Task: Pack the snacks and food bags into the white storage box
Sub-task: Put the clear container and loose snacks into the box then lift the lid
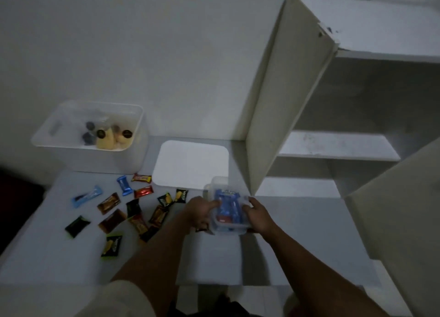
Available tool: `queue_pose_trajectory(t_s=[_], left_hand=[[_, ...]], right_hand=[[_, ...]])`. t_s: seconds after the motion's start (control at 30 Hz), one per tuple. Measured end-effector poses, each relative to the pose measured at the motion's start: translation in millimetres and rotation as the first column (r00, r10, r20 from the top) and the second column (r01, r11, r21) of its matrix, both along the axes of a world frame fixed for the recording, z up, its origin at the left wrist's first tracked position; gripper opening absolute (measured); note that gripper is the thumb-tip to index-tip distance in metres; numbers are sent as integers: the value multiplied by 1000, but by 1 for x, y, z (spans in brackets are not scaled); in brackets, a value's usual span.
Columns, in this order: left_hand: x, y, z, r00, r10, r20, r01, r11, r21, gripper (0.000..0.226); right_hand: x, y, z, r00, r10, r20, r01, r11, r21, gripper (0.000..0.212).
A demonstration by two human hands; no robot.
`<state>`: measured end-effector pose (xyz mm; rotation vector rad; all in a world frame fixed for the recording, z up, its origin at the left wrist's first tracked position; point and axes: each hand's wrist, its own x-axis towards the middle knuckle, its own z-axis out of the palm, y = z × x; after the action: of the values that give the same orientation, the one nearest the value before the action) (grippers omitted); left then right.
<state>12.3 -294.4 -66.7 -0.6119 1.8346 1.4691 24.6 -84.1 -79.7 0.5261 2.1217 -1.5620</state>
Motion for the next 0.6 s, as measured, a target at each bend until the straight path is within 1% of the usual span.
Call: queue_pose_trajectory(t_s=[0.07,0.13,0.2,0.3,0.37,0.47,0.6], left_hand=[[-25,-35,9,995,24,-93,-28,999,-37,56],[-43,-78,41,980,73,-183,-91,991,-94,64],[-56,-113,94,956,168,-242,-194,977,-85,59],[-83,-175,136,923,232,-307,-269,960,-83,49],[-99,-219,154,911,259,-320,-296,953,-71,49],[-123,-281,161,910,281,-305,-313,948,-61,49],[-149,-342,150,939,258,-229,-277,959,-53,35]], right_hand=[[-29,-30,18,998,46,-53,-45,999,16,34],[-62,-74,45,987,110,-116,-110,994,12,38],[-94,-121,71,972,154,-176,-155,988,8,48],[-131,-194,118,966,167,-199,-181,982,-55,60],[-151,-240,144,955,200,-221,-216,975,-48,63],[-181,-303,158,945,257,-200,-266,964,-21,66],[-211,-362,154,943,316,-106,-317,948,8,67]])
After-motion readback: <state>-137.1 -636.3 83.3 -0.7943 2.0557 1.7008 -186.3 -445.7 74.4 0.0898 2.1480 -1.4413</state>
